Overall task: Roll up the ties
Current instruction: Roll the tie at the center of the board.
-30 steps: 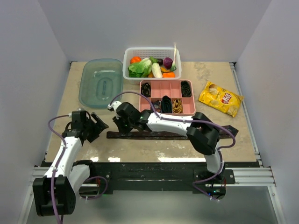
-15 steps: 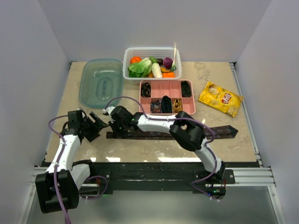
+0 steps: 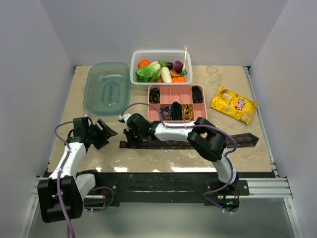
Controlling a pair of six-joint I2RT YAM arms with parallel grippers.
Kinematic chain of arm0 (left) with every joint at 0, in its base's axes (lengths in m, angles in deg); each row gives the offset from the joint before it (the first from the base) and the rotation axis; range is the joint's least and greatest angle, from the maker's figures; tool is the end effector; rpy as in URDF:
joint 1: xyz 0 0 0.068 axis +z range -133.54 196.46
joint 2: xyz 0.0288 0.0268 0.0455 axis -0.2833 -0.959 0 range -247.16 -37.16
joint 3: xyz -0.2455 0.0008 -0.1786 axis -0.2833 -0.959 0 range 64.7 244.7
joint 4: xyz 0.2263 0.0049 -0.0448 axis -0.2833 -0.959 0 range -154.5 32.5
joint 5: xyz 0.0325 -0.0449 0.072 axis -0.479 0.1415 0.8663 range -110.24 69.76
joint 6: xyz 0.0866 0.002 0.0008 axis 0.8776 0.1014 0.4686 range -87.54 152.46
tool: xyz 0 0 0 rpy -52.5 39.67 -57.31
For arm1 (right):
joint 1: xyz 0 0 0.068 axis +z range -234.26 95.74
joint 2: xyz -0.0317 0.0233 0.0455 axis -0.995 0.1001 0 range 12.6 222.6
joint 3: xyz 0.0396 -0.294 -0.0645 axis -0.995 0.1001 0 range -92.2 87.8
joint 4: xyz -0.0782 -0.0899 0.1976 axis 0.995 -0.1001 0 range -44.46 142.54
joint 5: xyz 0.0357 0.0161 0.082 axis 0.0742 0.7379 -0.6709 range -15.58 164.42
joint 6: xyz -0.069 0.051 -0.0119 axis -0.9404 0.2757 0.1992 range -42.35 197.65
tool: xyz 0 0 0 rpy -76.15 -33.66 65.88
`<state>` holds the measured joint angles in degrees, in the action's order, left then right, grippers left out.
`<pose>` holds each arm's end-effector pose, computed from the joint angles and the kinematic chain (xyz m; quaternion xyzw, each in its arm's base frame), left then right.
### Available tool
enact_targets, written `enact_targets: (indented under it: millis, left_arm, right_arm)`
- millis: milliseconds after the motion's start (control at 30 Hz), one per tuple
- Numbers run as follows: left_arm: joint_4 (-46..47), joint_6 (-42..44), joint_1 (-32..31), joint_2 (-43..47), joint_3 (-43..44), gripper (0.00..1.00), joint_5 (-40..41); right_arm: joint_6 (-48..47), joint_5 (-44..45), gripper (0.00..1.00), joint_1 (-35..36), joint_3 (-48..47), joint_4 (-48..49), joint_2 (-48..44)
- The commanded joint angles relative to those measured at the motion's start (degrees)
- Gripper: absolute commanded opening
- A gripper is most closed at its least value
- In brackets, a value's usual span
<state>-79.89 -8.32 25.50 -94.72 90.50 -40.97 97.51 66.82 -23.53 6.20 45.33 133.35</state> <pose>0.1607 -0.0019 0.1845 -0.3439 0.8722 -0.2475 0.2444 0.2244 0.4209 0.1719 -0.3464 0.8594 0.2868 0.2431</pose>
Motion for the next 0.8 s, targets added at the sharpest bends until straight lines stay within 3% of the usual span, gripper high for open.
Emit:
enact_targets:
  millis: [0,233,767]
  left_arm:
    - [3.76,2.54,-3.4,-0.97,0.83,0.73,-1.77]
    - [6.48,0.96,-11.14,-1.59,0.04,0.67,1.13]
    - [11.05,0.26,-12.9,-3.7,-4.62,0.59,2.63]
  right_arm:
    - [-1.92,-2.51,0.0,-1.58,3.99,-3.43,-0.69]
    - [-1.84,-8.83,0.0,-5.35,6.02,-2.29,-1.74]
    - [-0.7,-12.97,0.0,-6.06,2.06,-2.64,0.36]
